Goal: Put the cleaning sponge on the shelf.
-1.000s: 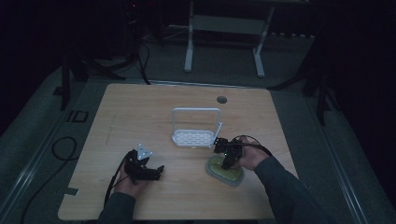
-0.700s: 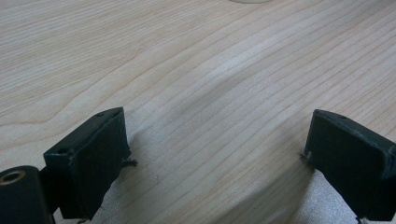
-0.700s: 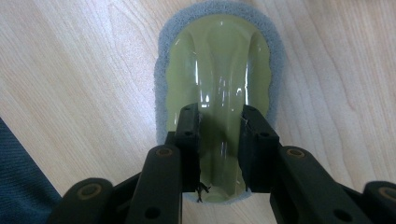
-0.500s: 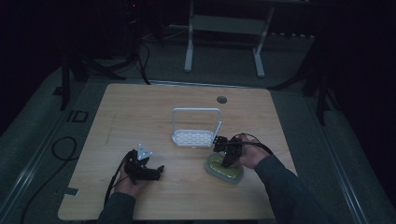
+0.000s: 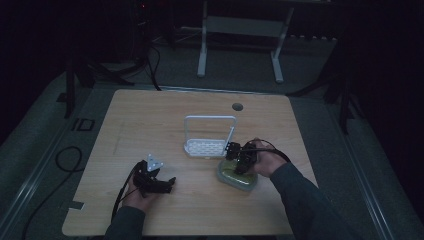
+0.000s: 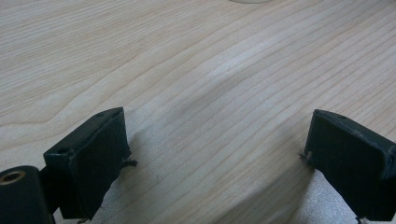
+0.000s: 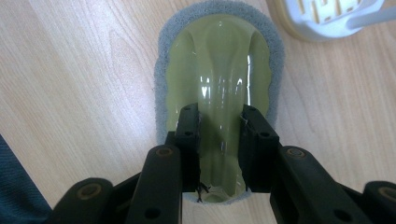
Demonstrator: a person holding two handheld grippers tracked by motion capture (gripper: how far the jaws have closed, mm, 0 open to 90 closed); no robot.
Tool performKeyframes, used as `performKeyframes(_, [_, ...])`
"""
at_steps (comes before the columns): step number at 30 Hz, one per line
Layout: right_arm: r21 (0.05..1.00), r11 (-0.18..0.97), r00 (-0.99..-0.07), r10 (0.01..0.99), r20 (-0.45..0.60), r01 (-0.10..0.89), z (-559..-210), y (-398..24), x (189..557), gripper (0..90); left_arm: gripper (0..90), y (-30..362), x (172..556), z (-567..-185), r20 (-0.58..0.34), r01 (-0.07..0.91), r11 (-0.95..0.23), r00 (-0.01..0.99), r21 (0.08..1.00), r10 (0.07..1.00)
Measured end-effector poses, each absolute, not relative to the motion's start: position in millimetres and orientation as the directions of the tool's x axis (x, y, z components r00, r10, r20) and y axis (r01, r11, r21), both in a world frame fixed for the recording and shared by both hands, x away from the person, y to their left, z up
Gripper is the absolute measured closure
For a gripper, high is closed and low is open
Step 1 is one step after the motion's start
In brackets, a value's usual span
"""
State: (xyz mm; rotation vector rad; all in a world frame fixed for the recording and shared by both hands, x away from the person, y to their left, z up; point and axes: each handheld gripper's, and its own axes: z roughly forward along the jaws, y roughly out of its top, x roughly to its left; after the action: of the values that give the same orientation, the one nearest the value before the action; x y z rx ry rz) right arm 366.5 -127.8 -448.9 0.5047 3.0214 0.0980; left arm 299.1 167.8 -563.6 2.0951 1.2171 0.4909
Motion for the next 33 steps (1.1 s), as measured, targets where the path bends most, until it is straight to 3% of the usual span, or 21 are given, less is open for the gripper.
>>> performKeyframes(33, [0.123, 0.963, -0.956, 0.256, -0.14, 0.24, -430.2, -107.9, 377.5, 71.7, 6.2, 167.6, 299.0, -563.7, -0.007, 0.622, -0.349, 0.496, 0.701, 0.868])
